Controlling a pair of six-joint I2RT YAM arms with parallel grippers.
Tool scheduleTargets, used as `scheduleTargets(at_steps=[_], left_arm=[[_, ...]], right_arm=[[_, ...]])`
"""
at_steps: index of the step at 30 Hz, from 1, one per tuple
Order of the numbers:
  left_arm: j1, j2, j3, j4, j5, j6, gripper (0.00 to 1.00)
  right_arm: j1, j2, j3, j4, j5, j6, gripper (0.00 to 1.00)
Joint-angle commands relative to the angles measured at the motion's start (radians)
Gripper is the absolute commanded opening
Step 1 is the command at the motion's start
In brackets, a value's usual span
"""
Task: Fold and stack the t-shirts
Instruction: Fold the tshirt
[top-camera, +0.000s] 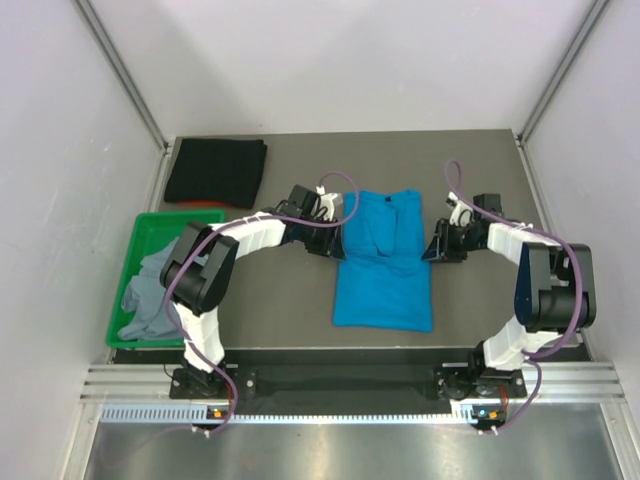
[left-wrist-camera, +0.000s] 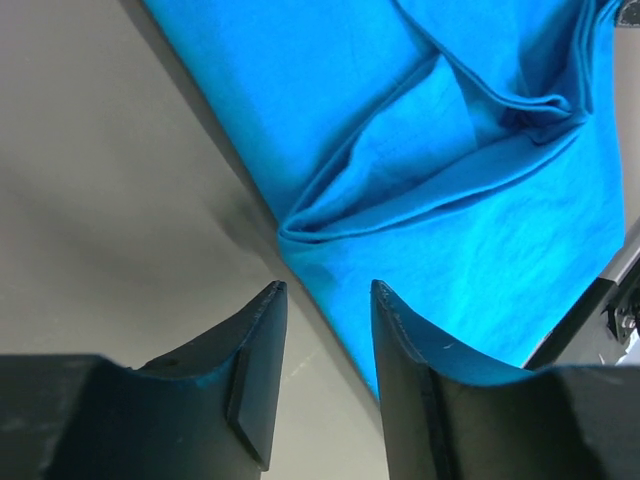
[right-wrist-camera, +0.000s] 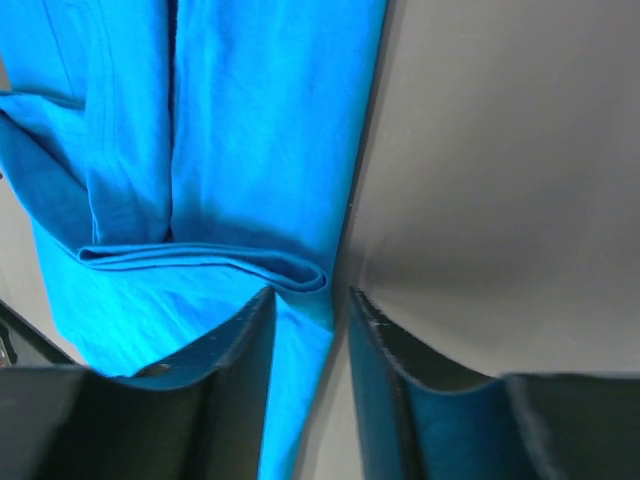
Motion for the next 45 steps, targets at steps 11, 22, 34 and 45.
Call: scheduleTargets(at_steps=[11, 22, 34, 45], left_arm=[[0.0, 0.04, 0.033, 0.082, 0.042, -0.006, 0.0], [0.0, -0.02, -0.01, 0.106, -0.041, -0.052, 0.0], [0.002, 0.009, 0.008, 0.11, -0.076, -0.091, 0.0], [0.002, 0.004, 0.02, 0.068, -0.142, -0.109, 0.0]], right_arm=[[0.045, -0.021, 0.002, 0.093, -0.042, -0.005, 0.0], [0.045, -0.133, 0.005, 0.119, 0.024, 0.03, 0.0], [0.045, -0.023, 0.006, 0.193, 0.042, 0.032, 0.0], [0.045, 0.021, -0.006, 0.231, 0.078, 0.032, 0.0]])
